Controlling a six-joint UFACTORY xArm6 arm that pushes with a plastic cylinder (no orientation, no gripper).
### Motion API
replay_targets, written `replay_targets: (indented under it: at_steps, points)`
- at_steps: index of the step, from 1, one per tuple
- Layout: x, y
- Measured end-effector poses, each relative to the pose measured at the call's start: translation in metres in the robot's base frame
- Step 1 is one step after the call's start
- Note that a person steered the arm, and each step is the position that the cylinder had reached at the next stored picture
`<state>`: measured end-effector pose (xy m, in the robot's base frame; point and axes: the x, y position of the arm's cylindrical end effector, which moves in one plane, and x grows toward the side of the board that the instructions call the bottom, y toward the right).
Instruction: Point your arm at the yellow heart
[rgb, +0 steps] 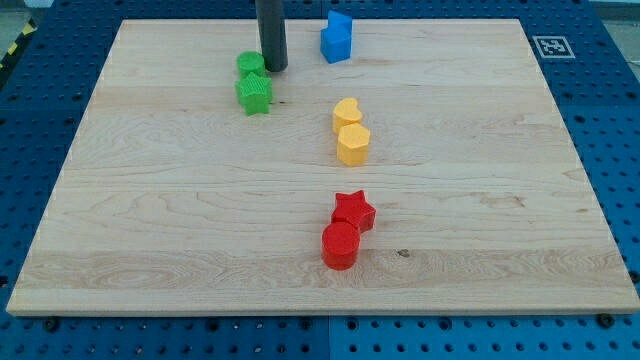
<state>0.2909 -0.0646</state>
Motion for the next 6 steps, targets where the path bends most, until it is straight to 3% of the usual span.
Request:
replay_targets:
  at_steps: [2,4,6]
  points:
    - [0.031,0.043]
    - [0.081,0.04]
    - [0.093,0.05]
